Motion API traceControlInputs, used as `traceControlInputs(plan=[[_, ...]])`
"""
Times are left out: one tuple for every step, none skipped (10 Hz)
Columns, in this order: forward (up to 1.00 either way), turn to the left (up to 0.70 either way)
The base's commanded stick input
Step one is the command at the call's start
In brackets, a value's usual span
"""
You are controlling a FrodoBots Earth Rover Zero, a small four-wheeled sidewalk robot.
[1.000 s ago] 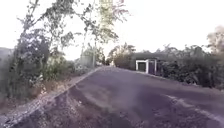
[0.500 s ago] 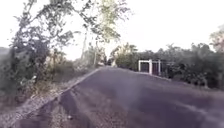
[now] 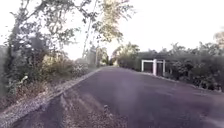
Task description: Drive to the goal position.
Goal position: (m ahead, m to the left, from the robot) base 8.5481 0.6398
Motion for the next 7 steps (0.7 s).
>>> traceControlInputs(plan=[[1.0, 0.0], [1.0, 0.0], [1.0, 0.0], [1.0, 0.0], [1.0, 0.0], [1.0, 0.0], [1.0, 0.0]])
